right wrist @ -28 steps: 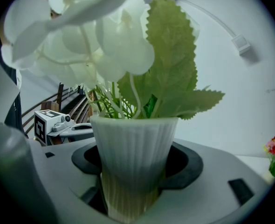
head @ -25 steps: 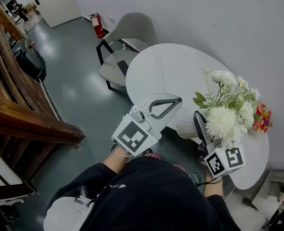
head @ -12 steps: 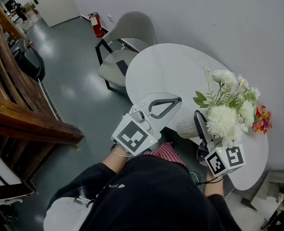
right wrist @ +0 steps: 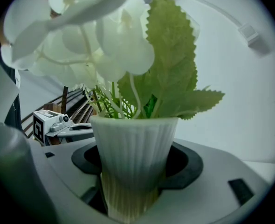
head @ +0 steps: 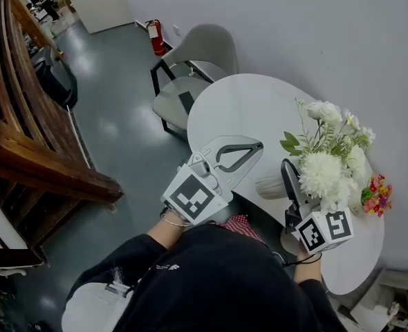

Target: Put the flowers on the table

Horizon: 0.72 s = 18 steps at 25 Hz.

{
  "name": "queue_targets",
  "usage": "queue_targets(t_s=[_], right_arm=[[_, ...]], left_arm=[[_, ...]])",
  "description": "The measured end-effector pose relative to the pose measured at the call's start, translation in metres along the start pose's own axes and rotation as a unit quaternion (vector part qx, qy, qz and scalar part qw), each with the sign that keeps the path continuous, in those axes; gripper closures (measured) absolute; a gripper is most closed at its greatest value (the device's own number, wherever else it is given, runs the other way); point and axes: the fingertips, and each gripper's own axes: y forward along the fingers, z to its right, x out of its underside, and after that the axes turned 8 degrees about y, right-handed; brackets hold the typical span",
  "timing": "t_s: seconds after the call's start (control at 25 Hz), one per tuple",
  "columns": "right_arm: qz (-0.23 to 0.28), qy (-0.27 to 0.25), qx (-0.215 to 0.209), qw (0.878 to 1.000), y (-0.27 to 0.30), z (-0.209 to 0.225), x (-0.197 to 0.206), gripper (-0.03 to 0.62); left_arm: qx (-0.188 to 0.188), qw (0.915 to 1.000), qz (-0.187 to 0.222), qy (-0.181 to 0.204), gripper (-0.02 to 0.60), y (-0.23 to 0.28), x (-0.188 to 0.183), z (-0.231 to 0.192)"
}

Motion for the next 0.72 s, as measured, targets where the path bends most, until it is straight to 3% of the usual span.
queue_targets(t_s=[0.72], right_arm=[[0.001, 0.006, 0.001, 1.000, -0.0011, -0.0015, 0.0002, 0.252]], left_arm=[[0.004, 1.0000, -0.004, 0.001, 0.583, -0.0004, -0.0014, 0.0008]])
